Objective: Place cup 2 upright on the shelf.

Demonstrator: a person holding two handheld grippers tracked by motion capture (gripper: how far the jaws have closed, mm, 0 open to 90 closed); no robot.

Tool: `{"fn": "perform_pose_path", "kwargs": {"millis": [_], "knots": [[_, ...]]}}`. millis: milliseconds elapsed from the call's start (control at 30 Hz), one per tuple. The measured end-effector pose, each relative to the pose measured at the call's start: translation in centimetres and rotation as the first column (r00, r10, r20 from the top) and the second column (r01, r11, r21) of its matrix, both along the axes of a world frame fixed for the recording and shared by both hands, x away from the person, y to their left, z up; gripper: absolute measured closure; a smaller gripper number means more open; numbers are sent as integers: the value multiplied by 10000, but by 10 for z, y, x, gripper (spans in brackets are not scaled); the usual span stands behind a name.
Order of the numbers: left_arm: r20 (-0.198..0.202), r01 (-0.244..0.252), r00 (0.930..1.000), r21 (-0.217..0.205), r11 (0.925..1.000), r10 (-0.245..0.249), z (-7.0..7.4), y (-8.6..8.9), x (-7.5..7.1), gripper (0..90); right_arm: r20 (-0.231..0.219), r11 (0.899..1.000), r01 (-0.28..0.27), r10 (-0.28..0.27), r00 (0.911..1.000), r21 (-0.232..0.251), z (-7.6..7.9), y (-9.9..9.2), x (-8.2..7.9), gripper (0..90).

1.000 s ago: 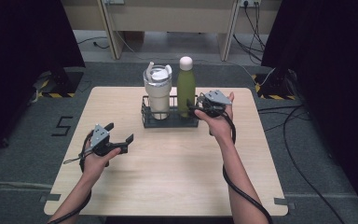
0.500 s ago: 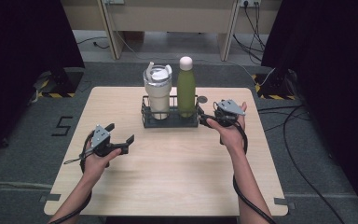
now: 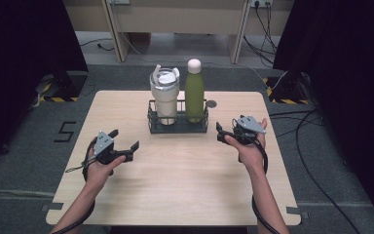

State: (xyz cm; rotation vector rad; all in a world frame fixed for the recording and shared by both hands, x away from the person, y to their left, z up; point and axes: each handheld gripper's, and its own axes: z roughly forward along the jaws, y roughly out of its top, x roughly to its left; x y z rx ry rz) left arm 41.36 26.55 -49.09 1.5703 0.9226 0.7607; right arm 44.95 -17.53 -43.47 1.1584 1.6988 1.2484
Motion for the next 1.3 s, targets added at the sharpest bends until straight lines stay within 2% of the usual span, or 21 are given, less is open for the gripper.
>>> {"fn": "perform_pose_path", "kwargs": {"millis": [733,1300], "knots": [[-26,-41,10000,3,10000,41,-1,0,-1,13,-418,9989,450,-456,9981,-149,-33,-25,-35,76],[-91,12,10000,66,10000,-12,-2,-2,-1,13,-735,9956,910,-922,9930,-202,-52,-47,-52,87]]}}
